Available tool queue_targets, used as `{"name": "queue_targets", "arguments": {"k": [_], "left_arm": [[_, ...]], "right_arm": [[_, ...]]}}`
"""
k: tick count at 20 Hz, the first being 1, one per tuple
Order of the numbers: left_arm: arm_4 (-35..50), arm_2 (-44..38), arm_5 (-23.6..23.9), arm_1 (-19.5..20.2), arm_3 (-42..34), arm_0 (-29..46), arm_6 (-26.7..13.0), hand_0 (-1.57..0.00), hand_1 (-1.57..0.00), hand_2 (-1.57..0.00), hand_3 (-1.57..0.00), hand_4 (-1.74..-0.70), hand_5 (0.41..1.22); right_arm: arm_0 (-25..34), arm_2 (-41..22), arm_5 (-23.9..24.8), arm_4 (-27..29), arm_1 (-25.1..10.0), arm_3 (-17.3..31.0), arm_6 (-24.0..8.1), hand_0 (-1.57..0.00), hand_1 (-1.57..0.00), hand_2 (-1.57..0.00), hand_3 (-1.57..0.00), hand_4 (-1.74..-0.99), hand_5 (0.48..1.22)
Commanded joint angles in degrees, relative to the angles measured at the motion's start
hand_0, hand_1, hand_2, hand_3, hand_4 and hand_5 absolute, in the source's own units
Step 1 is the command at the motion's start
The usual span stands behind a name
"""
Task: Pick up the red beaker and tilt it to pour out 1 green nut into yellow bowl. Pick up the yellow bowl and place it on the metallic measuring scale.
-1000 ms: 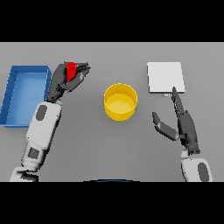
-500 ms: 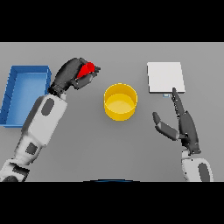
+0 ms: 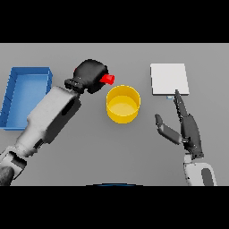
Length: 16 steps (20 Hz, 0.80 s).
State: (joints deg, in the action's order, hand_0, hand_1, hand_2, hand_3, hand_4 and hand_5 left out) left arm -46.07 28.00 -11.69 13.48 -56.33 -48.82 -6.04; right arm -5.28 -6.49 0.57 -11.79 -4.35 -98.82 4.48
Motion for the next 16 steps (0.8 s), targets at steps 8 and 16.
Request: {"name": "queue_targets", "arguments": {"k": [8, 16], "left_arm": [[-10.86, 10.40, -7.48, 0.68, 7.35, -10.10, 6.63, -1.57, -1.57, -1.57, -1.35, -1.72, 1.218], [-19.90, 19.98, -8.91, 0.58, 9.45, -16.65, 13.55, -1.57, -1.57, -1.57, -1.53, -1.73, 1.220]], "right_arm": [[-0.71, 0.81, -0.88, 3.23, 1.42, 0.52, -0.79, 0.00, 0.00, 0.00, 0.00, -1.212, 0.631], [0.50, 0.81, 1.55, 0.50, 1.66, 1.75, 0.86, 0.00, 0.00, 0.00, 0.00, -1.185, 0.575]]}}
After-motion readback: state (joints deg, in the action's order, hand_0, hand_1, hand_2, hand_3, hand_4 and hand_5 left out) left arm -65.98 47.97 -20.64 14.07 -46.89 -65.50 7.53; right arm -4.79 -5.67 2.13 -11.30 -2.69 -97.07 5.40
